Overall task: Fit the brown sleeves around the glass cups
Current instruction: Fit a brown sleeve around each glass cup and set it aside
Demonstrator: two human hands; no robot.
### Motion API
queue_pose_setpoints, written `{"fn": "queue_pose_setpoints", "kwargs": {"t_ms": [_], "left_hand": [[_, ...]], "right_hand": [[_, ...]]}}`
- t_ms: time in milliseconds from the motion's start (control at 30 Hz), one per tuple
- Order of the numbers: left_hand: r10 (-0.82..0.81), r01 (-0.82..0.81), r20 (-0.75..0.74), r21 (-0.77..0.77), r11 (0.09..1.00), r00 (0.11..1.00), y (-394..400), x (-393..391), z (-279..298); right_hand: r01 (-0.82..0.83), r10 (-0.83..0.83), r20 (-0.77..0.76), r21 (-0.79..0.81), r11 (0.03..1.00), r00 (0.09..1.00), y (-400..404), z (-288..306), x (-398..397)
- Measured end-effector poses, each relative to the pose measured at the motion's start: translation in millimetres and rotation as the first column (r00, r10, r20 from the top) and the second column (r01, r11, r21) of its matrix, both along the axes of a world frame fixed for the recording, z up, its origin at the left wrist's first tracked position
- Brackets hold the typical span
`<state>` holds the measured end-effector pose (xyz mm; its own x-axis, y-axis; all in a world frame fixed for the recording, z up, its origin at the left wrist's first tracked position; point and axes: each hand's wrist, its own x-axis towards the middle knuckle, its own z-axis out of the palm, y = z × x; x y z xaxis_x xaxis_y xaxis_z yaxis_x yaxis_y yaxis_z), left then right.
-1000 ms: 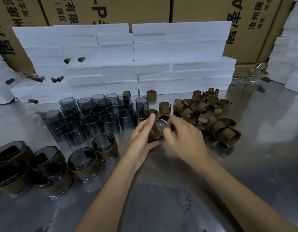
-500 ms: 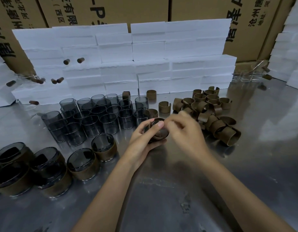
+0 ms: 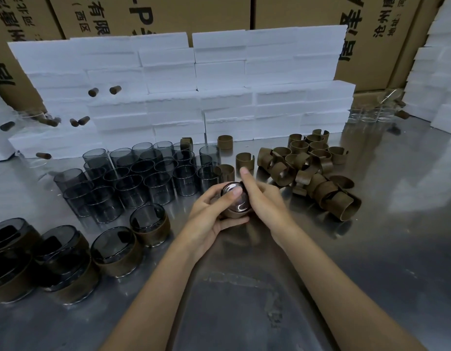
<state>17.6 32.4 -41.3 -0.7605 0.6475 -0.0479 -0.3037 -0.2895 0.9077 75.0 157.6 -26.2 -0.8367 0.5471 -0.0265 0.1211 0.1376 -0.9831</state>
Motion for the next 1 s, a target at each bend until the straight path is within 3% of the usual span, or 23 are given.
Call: {"fn": "queue_pose_setpoints", "kwargs": {"t_ms": [200,367,533,600,1000], "left_hand": [[0.034,-0.035,-0.022,-0.035,0.999,0.999,2.4,2.8,2.6],[0.219,-0.218,-0.007,-0.12,0.969,0.976,5.4,9.5,4.2],[0.241,-0.236,0.005,-0.179,0.955,0.971,4.3,13.2,5.1],[0.262,-0.256,0.004,-0.214,0.943,0.965,6.2,15.7,5.2],[0.335,-0.341,-0.072,-0.107,0.934,0.939,14.4,28.2,6.5]], "right_hand": [[0.105,-0.114,-0.1,-0.096,0.99,0.988,-4.0,-10.8,-3.4],[0.061,-0.085,-0.143,-0.167,0.984,0.986,-12.2,-14.2,-3.2],[-0.018,-0.067,-0.143,-0.52,0.854,0.987,-12.5,-7.5,0.2],[-0.017,-0.045,-0.091,-0.587,0.809,0.995,-9.9,-5.8,1.4],[0.027,-0.078,-0.064,-0.579,0.815,0.995,-15.6,-11.1,-5.0]]}}
